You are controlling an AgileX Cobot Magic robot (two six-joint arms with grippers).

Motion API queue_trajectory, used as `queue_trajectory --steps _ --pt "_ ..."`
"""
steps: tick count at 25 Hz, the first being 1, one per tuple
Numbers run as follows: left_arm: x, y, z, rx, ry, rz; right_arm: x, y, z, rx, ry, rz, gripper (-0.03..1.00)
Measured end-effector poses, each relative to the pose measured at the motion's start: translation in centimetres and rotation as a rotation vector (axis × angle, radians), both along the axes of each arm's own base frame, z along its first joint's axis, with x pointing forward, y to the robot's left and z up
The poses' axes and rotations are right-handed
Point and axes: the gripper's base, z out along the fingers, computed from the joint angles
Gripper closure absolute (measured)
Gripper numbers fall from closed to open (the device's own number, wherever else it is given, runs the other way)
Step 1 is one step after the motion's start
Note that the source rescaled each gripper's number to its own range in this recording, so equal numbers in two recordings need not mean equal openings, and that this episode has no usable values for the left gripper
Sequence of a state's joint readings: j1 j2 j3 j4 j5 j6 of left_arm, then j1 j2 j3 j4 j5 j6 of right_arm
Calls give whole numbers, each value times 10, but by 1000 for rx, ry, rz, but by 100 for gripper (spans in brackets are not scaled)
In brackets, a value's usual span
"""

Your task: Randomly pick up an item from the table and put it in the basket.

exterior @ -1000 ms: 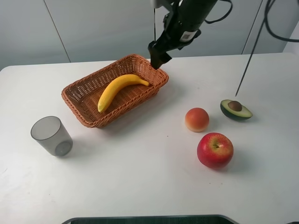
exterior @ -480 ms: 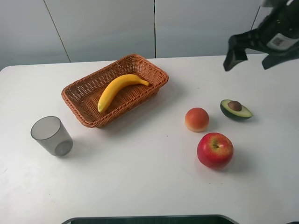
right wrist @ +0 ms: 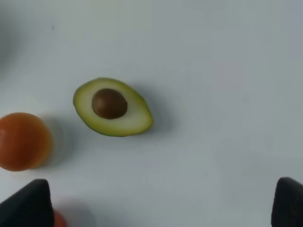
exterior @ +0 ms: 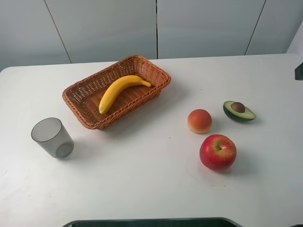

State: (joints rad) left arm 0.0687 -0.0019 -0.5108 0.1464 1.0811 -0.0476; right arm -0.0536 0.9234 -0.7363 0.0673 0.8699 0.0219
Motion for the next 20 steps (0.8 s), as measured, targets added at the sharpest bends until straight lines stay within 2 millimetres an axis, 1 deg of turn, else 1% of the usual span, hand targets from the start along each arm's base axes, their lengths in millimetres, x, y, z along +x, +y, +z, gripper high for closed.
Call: queue_trajectory --steps 5,8,11,15,18,20 --pt "0 0 0 0 0 0 -56 1 22 -44 -165 6 -3" --pt "0 0 0 0 0 0 -88 1 30 -76 -226 13 -3" --pt "0 0 0 0 0 0 -120 3 32 -95 -289 26 -3" --pt "0 0 0 0 0 0 -151 9 29 -108 -392 102 -3" --pt "0 0 0 0 0 0 -165 16 21 -99 -457 168 -3" --pt "0 0 0 0 0 0 -171 18 11 -104 -477 201 -3"
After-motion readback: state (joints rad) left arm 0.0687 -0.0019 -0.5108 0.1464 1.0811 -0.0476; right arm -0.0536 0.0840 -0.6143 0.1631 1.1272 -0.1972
